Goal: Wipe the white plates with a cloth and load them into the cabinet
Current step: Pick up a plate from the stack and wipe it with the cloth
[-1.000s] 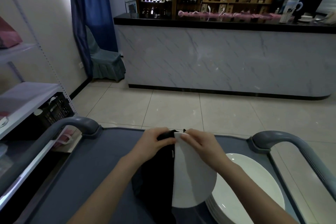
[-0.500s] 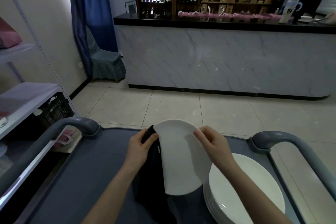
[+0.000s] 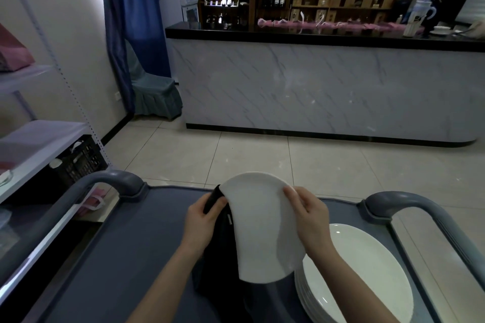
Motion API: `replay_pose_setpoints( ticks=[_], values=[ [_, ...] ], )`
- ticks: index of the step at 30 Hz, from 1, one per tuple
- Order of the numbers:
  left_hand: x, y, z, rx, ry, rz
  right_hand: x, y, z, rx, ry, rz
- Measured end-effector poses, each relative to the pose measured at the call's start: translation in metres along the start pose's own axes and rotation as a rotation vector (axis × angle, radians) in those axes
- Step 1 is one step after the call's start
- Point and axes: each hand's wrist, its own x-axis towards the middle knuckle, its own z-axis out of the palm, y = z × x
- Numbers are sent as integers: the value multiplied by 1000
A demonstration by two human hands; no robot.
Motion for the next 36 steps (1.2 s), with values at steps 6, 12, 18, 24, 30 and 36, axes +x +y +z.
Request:
replay_pose_setpoints(
  ticks=[6,12,18,24,30,36],
  values=[
    [5,11,-4,78,-154,69,8,-11,-9,-76,-144,-126],
    [20,34,10,315,-447,178,14,-19,-2,-235,-381,-199],
    [18,23,5,292,-272,133,3,-9,-2,-89,-151,-93],
    [4,12,-7,30,-285,-75,-5,6,-7,84,24,98],
    [13,23,-3,148,-316,26,6,-5,-11,-73,-150,-59],
    [19,30,4,253,-415,72,12,-20,-5,-186,-296,-175]
  ],
)
